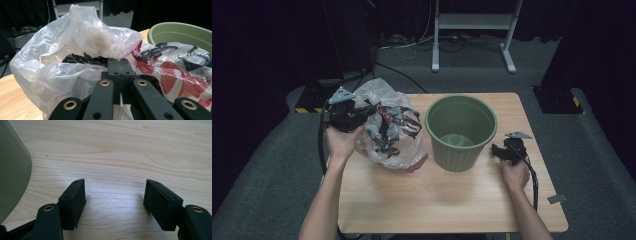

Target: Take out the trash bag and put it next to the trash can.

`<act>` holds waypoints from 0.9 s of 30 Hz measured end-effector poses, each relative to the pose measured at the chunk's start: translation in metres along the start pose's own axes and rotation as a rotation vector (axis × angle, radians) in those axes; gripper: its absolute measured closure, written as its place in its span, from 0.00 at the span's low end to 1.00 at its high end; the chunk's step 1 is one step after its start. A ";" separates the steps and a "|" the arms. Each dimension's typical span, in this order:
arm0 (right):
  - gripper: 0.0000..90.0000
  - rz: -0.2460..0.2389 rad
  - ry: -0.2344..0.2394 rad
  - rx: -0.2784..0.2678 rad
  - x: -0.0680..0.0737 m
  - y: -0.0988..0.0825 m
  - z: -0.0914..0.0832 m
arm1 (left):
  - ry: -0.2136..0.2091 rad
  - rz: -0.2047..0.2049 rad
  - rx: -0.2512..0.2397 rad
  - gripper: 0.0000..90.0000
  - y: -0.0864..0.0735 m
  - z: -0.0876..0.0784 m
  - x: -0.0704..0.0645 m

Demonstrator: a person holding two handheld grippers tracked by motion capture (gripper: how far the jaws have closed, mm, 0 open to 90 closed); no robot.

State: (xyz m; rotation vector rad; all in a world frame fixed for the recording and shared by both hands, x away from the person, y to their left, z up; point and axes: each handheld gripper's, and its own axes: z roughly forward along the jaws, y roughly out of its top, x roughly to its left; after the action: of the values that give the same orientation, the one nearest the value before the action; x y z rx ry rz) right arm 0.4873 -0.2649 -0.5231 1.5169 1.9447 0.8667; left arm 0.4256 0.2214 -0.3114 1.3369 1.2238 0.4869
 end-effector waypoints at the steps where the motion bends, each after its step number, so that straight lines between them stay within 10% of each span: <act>1: 0.37 -0.001 0.000 0.000 0.000 0.000 0.000 | 0.000 0.009 0.008 1.00 -0.001 0.000 0.001; 27: 0.37 0.003 0.000 0.001 0.000 0.000 0.000 | 0.053 0.020 0.020 1.00 -0.024 0.017 0.014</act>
State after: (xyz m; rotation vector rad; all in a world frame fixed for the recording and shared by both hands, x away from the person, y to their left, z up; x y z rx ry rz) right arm 0.4871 -0.2647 -0.5230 1.5207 1.9442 0.8669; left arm 0.4366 0.2197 -0.3416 1.3620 1.2623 0.5285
